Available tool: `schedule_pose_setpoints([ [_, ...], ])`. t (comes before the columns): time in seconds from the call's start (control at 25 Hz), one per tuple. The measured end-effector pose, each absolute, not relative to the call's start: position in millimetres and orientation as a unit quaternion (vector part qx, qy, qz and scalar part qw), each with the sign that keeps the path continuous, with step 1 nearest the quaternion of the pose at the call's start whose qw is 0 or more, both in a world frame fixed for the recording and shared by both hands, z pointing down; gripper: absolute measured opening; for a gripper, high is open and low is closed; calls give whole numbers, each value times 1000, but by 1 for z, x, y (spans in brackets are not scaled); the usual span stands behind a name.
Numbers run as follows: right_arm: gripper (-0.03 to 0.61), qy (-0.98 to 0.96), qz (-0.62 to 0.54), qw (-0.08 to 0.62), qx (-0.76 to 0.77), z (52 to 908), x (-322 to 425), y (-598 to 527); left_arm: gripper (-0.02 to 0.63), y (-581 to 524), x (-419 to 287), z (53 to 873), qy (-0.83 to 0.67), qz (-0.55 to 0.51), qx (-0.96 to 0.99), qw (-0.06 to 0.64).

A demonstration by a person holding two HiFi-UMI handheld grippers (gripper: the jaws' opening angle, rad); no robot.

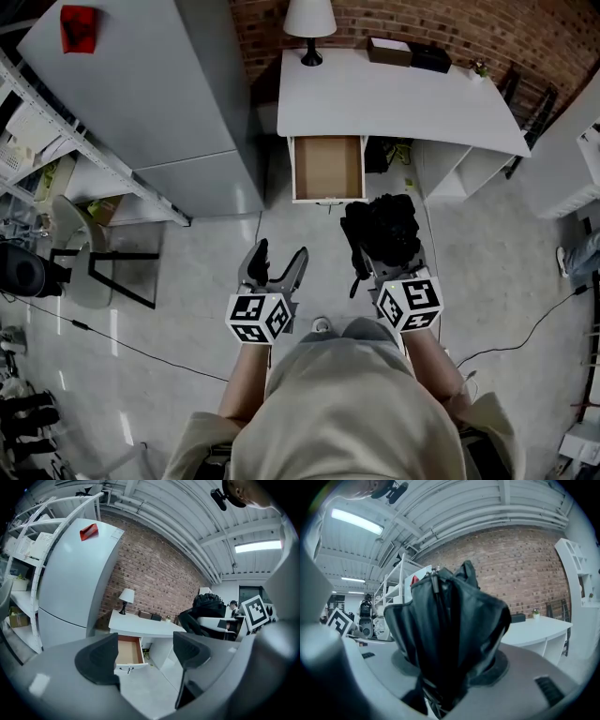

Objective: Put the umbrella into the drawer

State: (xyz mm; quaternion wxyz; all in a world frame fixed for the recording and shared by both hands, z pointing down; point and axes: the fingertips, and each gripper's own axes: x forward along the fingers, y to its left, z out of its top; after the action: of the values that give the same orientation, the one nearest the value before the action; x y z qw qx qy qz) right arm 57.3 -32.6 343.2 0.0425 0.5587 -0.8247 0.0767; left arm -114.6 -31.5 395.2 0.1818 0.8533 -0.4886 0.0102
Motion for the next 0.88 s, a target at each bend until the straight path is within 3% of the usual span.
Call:
schedule_pose_setpoints([
  [0.88,238,-850,89,174,489,464,65,-273,353,-185,-103,474,-518,37,812,265],
])
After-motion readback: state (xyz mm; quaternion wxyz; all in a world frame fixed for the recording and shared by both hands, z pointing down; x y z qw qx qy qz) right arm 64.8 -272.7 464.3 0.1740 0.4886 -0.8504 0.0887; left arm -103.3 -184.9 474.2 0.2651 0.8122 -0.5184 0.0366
